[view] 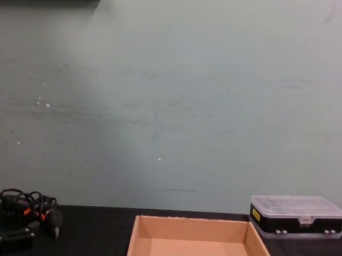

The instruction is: Use one hand to pick up the angle iron from the table and place it into the box.

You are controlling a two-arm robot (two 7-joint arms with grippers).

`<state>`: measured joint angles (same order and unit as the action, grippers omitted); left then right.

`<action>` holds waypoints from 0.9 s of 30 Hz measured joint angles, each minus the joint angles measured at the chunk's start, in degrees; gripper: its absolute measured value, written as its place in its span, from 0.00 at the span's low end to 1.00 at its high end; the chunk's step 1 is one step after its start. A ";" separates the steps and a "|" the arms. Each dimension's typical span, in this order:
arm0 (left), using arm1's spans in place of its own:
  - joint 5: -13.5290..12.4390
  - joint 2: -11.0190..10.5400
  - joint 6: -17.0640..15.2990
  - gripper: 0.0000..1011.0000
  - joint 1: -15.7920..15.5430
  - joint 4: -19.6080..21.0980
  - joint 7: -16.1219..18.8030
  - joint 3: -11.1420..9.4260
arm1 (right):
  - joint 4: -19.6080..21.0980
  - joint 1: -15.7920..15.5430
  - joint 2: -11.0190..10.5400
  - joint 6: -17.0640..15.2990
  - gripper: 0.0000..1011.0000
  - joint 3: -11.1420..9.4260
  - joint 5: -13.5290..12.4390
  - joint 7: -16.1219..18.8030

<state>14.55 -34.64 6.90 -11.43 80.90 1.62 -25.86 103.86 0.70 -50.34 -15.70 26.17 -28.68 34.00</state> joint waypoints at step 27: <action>0.00 0.00 0.00 0.99 0.00 0.00 0.00 0.00 | -2.78 1.84 2.57 0.31 0.99 2.74 1.69 0.46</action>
<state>14.55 -34.65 6.90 -11.43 80.90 1.62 -25.86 101.08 2.54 -47.77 -15.39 28.92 -26.99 34.47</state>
